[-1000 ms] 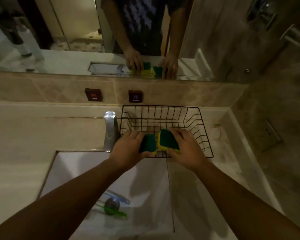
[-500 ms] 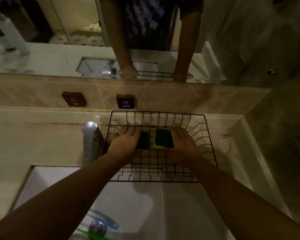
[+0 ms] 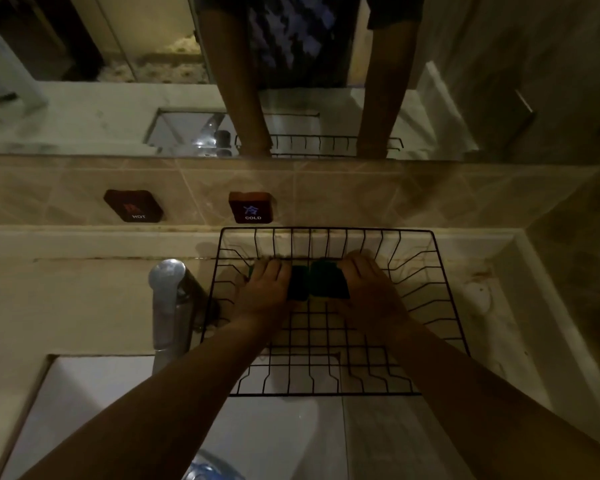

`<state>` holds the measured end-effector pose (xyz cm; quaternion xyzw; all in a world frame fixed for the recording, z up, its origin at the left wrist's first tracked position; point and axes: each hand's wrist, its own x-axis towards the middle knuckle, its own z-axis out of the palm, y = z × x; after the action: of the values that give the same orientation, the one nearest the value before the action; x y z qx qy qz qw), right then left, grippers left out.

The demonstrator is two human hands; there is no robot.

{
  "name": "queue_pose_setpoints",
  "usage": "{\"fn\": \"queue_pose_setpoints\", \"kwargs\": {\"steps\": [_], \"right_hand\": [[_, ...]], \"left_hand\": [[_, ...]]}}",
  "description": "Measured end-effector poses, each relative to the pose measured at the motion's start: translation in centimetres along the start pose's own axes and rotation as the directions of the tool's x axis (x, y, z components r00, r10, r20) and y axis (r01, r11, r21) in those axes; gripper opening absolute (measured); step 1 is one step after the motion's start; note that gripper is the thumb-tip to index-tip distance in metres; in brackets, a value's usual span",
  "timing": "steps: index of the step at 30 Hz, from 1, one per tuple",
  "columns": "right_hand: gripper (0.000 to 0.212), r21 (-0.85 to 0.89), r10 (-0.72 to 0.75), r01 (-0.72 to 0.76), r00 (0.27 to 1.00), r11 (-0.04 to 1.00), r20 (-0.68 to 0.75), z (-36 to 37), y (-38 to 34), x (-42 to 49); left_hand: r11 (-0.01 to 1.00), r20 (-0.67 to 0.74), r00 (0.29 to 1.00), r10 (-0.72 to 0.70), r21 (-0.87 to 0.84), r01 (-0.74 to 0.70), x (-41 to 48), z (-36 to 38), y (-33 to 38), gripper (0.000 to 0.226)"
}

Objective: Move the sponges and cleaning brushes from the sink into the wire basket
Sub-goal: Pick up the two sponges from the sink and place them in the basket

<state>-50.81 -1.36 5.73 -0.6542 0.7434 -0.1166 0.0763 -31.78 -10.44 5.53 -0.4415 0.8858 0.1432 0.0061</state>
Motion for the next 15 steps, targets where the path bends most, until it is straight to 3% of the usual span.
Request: {"fn": "queue_pose_setpoints", "kwargs": {"steps": [8, 15], "right_hand": [[0.053, -0.038, -0.021, 0.021, 1.0, 0.999, -0.006, -0.84, -0.2, 0.3], [0.048, -0.032, -0.037, 0.035, 0.999, 0.999, -0.036, -0.88, -0.04, 0.25]], "left_hand": [[0.991, -0.028, 0.999, -0.041, 0.129, 0.044, 0.24, 0.74, -0.17, 0.067], [0.989, -0.036, 0.997, -0.067, 0.13, 0.071, 0.13, 0.69, 0.18, 0.067]]}}
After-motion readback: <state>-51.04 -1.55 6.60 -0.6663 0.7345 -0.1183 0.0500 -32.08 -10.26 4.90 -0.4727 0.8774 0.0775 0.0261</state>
